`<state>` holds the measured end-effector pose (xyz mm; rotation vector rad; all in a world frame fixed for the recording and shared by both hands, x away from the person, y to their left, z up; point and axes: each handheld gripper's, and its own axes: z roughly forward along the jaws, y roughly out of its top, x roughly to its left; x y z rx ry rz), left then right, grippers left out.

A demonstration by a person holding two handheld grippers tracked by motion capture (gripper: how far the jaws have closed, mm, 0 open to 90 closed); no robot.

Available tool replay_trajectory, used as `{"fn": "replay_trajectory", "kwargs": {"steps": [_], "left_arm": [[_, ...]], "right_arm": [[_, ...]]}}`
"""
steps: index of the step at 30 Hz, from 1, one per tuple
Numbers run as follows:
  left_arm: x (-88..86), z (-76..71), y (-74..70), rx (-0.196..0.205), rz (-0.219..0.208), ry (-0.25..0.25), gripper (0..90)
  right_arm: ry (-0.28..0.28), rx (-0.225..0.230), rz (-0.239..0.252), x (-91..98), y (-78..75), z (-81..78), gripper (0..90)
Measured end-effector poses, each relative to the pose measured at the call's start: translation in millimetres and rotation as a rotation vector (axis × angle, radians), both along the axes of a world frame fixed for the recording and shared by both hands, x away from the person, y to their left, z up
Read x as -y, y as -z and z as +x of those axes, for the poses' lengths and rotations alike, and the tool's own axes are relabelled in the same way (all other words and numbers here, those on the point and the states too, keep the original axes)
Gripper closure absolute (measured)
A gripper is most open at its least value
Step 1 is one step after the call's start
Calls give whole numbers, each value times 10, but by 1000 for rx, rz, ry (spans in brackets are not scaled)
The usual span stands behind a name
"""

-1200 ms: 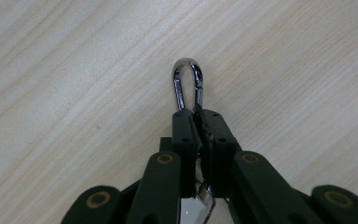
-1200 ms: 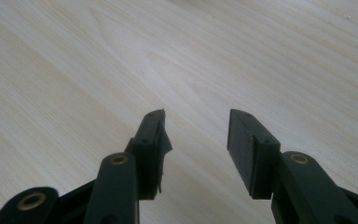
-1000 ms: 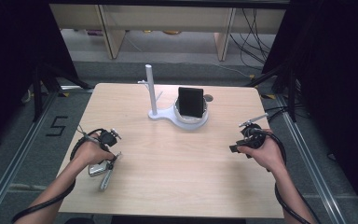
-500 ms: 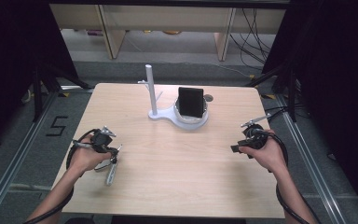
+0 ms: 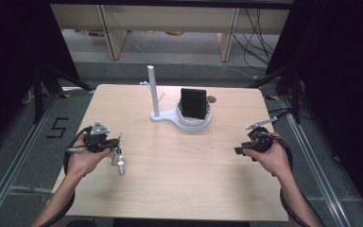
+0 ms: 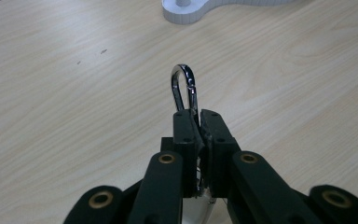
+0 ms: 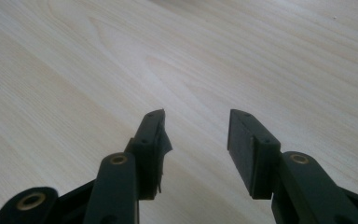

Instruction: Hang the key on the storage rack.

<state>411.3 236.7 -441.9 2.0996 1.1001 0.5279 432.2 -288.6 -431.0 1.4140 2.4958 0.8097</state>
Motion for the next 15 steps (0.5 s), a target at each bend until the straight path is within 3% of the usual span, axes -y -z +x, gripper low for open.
{"fn": "replay_trajectory", "kwargs": {"steps": [1, 2, 3, 6, 7, 9, 11, 12, 13, 15], "left_arm": [[0, 0, 0, 0, 0, 0, 854], [7, 0, -35, 18, 22, 4, 853], [8, 3, -45, 26, 24, 9, 853], [23, 3, -79, 45, 17, 7, 854], [38, 6, -100, 62, 2, -1, 853], [52, 9, -108, 83, -18, -11, 853], [92, 24, -121, 128, -71, -44, 853], [91, 28, -136, 136, -66, -48, 853], [113, 39, -137, 150, -93, -59, 853], [123, 47, -146, 160, -98, -62, 853]], "right_arm": [[0, 0, 0, 0, 0, 0, 574], [12, 24, 31, 1, 33, -5, 574], [4, 15, 9, 17, 17, -11, 574], [5, 14, 18, 30, 24, -22, 575], [4, 36, 27, 35, 36, -24, 575], [6, 37, 29, 38, 37, -26, 575], [20, 40, 39, 44, 37, -46, 575], [25, 43, 44, 45, 39, -54, 575], [38, 65, 64, 39, 63, -61, 575], [44, 47, 53, 51, 48, -87, 576]]}}
